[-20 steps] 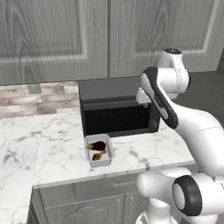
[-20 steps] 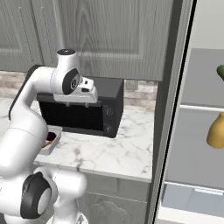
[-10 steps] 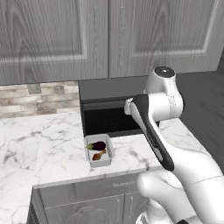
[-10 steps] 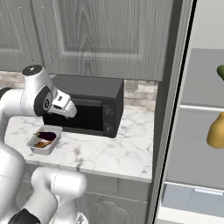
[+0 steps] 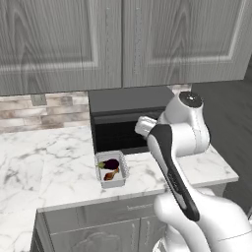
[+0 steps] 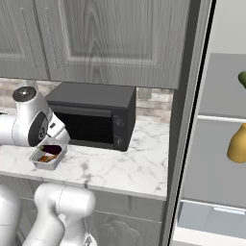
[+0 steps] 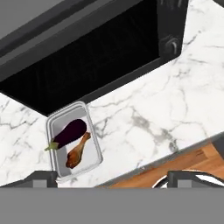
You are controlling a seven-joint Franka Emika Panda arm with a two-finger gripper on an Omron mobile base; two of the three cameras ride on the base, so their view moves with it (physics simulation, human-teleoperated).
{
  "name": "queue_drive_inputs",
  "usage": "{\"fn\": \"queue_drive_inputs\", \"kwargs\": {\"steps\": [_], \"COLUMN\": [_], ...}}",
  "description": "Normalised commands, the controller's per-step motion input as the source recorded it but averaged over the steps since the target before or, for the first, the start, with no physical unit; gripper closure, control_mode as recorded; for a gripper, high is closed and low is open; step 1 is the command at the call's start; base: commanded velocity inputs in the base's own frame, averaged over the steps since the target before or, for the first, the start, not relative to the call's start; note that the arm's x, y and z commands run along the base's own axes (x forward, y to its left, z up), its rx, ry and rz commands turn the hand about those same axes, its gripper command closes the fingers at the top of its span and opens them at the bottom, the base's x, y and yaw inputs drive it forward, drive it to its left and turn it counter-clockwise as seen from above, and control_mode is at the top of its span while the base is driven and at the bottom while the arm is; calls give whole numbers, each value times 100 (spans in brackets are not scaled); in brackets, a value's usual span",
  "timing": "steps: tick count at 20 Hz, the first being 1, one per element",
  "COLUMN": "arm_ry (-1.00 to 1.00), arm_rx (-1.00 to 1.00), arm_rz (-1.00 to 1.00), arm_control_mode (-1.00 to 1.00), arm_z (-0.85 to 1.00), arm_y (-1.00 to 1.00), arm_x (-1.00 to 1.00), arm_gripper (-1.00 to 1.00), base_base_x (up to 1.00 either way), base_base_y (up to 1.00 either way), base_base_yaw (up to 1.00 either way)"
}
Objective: Place the tupperware on the top shelf of the fridge. Make space for the tupperware among the existing items by rearranging them on the shelves if needed. Close the fridge door when finished.
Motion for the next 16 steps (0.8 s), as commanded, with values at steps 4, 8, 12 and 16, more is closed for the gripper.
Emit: {"fn": "queue_drive_inputs", "kwargs": {"steps": [4,8,12,16], "arm_ry": [8,23,34,35], "arm_rx": [15,0,-2,-1], "arm_rz": [-21,-1,0,0], "arm_control_mode": [-100,-100,-100,-100], "arm_z": [-12,-22,-39,-37], "arm_y": [31,4,35,53], "arm_x": [-11,0,0,0], "arm_gripper": [-100,-100,-100,-100], "base_base_x": [0,0,0,0], "base_base_y": [0,0,0,0], "base_base_yaw": [0,0,0,0]}}
